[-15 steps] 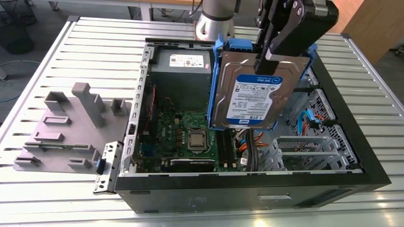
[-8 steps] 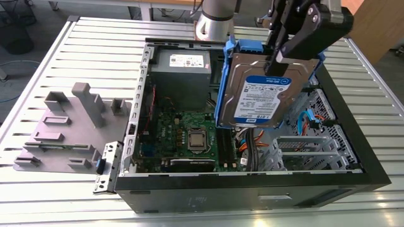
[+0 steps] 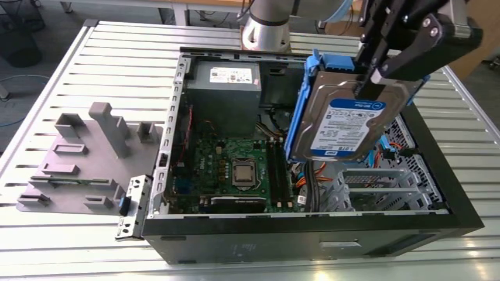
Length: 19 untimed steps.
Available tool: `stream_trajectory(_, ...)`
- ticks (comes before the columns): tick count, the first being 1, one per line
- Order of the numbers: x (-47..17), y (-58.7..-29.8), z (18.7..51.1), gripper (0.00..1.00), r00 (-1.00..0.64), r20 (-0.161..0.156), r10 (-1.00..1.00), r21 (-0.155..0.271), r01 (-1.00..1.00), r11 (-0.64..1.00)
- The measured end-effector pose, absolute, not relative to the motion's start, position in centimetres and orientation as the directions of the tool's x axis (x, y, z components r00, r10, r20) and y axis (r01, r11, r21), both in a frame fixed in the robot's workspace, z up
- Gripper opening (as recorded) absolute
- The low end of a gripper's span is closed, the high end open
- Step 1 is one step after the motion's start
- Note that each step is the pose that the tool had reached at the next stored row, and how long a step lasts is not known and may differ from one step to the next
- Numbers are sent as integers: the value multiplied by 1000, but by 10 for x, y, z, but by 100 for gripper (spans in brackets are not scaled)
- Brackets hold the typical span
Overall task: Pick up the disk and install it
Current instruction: 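Pick up the disk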
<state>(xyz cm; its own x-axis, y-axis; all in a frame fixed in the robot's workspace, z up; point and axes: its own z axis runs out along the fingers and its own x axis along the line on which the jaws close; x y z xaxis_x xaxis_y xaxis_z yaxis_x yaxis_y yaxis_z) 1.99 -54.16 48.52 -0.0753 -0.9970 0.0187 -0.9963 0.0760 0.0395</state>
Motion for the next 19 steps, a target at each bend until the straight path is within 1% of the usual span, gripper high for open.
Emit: stream_trajectory(19,68,-561,473,35,-75,19,-997,43,-996,76)
